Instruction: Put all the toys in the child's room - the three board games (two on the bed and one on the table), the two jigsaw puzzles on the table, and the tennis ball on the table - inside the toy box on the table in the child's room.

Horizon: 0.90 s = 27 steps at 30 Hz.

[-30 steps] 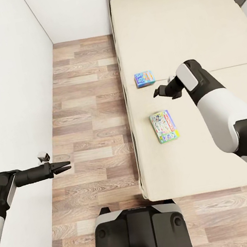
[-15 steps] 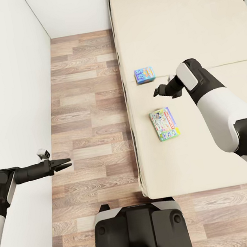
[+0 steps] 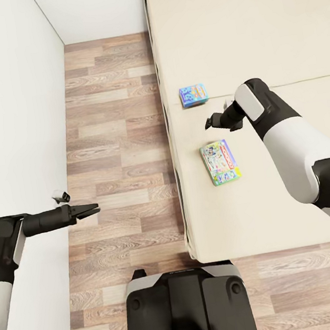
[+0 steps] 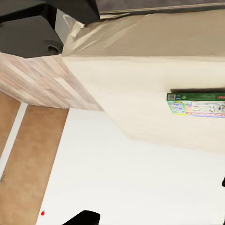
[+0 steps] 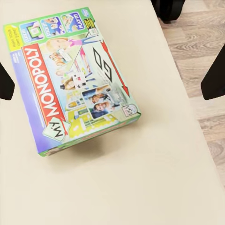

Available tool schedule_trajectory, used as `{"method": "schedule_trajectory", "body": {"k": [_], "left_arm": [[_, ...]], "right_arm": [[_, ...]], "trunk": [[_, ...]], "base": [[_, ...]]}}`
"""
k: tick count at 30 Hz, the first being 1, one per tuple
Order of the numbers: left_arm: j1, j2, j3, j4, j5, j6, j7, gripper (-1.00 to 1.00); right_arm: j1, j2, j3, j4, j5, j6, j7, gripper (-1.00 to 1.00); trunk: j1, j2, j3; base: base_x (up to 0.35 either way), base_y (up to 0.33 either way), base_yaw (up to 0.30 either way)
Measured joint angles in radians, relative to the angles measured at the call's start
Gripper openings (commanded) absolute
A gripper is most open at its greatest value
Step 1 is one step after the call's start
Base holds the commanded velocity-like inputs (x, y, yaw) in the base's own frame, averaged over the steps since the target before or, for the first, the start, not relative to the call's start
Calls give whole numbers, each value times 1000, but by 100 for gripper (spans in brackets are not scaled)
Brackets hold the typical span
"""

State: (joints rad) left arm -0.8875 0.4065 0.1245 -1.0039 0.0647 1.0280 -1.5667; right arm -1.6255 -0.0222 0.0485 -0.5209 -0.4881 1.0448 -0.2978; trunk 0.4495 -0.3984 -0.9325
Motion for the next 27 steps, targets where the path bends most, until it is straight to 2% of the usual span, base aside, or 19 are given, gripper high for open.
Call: {"method": "schedule_trajectory", "body": {"k": [15, 20, 27], "left_arm": [[-24, -7, 3, -18, 11, 3, 0, 100], [-29, -8, 3, -20, 45, 2, 0, 100], [-31, -8, 1, -21, 120, 3, 0, 100]], "right_arm": [[0, 0, 0, 0, 0, 0, 0, 100], [-1, 0, 0, -1, 0, 0, 0, 100], [-1, 0, 0, -1, 0, 0, 0, 100]], "trunk": [[0, 0, -25], [0, 0, -33], [0, 0, -45]], "base": [[0, 0, 0], [0, 0, 0], [0, 0, 0]]}}
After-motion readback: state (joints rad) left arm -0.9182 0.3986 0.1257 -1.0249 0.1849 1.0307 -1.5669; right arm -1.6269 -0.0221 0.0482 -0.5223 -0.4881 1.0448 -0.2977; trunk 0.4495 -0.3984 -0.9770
